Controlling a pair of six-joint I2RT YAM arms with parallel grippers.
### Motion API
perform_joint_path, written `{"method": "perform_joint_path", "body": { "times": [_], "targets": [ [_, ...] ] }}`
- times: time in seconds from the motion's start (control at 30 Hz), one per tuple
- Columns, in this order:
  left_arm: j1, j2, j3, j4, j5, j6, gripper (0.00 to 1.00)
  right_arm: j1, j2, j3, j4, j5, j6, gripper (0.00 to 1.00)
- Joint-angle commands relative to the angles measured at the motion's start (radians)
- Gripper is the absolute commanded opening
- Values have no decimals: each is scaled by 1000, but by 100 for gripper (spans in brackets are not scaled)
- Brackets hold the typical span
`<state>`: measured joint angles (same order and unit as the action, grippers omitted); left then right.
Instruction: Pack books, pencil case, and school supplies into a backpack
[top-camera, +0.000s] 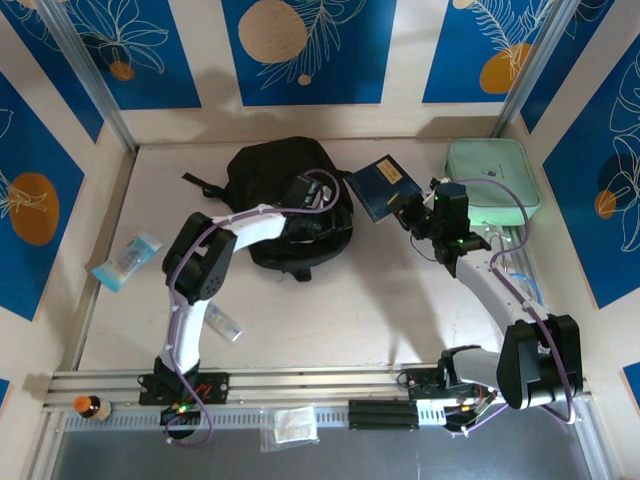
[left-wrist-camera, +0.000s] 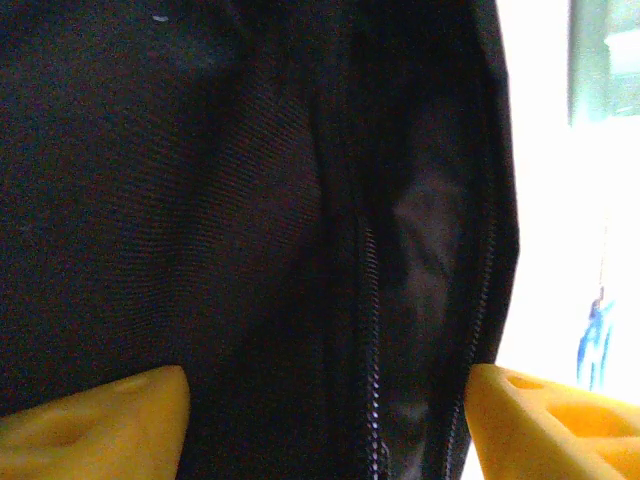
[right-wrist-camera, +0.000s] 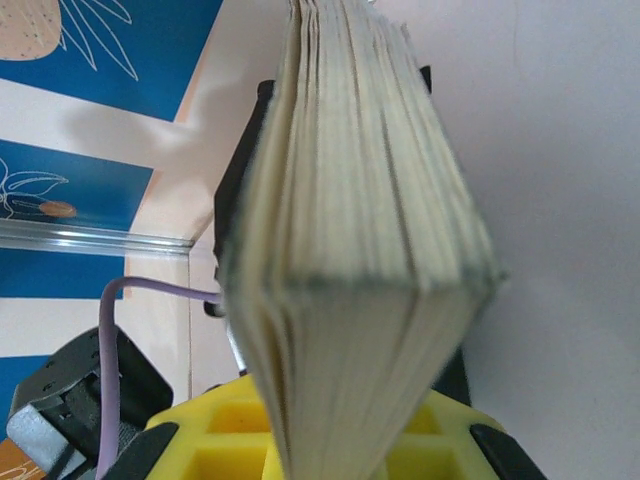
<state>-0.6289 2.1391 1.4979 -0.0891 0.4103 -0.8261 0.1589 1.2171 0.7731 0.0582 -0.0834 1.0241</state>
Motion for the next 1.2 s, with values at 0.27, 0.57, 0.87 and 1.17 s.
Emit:
{"method": "perform_joint_path", "body": {
  "times": [0.27, 0.57, 0.87, 1.17],
  "targets": [
    [-40, 55, 259, -120, 95, 213, 73, -55, -86, -20, -23, 2, -38, 5],
    [-41, -234, 130, -590, -140, 854, 76, -109, -131, -37, -78, 14, -82, 4],
    [-47, -344, -27, -666, -161, 1073, 68, -144, -137, -43, -94, 8, -75, 4],
    [-54, -287, 0, -676, -163, 1112, 51, -150, -137, -41, -104, 6, -68, 4]
  ]
}}
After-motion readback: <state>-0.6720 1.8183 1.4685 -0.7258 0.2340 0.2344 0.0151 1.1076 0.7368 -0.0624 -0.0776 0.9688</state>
